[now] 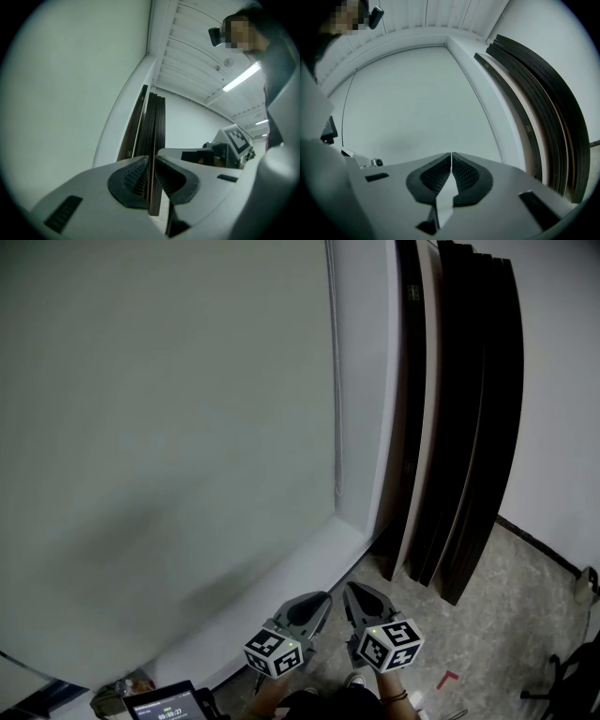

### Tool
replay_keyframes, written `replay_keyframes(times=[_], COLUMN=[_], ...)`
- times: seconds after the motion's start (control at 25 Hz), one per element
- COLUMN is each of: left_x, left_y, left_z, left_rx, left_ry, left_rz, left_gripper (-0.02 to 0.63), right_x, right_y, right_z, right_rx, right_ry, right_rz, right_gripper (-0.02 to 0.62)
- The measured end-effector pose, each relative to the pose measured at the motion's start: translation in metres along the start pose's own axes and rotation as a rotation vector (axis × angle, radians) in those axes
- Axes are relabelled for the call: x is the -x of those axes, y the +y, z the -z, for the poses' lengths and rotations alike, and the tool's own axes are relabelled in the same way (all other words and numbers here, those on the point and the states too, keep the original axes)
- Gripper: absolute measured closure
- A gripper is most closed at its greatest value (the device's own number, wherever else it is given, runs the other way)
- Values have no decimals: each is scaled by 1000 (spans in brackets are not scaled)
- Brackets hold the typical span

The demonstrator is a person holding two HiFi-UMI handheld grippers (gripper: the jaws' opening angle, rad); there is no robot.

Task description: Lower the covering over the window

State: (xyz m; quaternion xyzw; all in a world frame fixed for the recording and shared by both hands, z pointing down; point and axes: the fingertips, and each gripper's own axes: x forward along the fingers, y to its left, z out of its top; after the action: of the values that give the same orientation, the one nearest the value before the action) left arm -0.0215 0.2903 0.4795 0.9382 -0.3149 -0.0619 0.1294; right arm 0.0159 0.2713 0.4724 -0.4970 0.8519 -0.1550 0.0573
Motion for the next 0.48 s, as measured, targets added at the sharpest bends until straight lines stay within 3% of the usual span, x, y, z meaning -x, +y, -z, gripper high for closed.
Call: replay_keyframes(times=[0.48], left_x=[23], left_y=[-10], left_z=[11], left_rx=[6], left_ry=[21], left_rz=[21], left_gripper=[563], right_x=[17], right_y=[17], right_z=[9], right_rx=[9], right_ry=[-2], right_rz=[25], right_gripper=[581])
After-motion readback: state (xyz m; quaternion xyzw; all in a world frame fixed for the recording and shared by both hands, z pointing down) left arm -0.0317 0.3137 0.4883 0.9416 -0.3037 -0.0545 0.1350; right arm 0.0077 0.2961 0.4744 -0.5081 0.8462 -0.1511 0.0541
